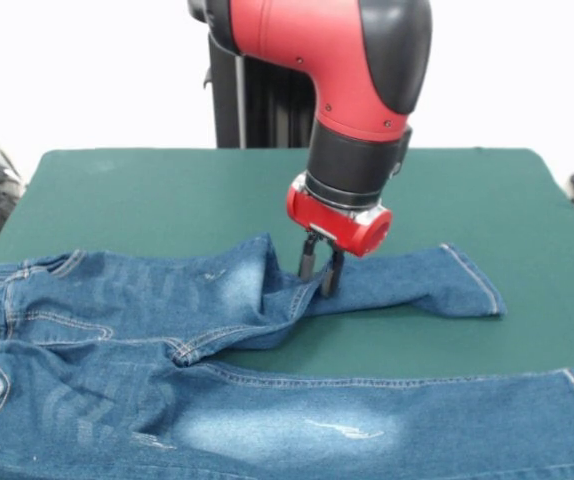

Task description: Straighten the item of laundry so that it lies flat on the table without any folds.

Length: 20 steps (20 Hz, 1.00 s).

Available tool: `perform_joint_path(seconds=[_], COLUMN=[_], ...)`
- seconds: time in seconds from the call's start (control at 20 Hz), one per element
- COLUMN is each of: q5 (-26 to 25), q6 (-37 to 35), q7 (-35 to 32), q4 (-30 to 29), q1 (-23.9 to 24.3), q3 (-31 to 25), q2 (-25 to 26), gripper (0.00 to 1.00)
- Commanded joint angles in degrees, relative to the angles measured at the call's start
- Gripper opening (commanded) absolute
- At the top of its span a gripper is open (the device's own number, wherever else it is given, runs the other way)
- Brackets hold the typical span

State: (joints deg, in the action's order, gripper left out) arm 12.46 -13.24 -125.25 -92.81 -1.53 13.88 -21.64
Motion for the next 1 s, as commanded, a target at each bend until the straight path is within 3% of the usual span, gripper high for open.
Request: perform_joint_path(seconds=[0.05,0.75,1.0], q5=[-1.67,-0.67,2.17], q6=[3.72,3.95,2.71], q7=[-7.66,-8.27,-11.06], q4=[-3.86,-4.05,-3.17], q1=[-2.79,-2.88,-3.74], q3=[-4.37,-4.33,-3.72], q2=[3.19,3.11,3.07], gripper=[0.0,0.0,0.0])
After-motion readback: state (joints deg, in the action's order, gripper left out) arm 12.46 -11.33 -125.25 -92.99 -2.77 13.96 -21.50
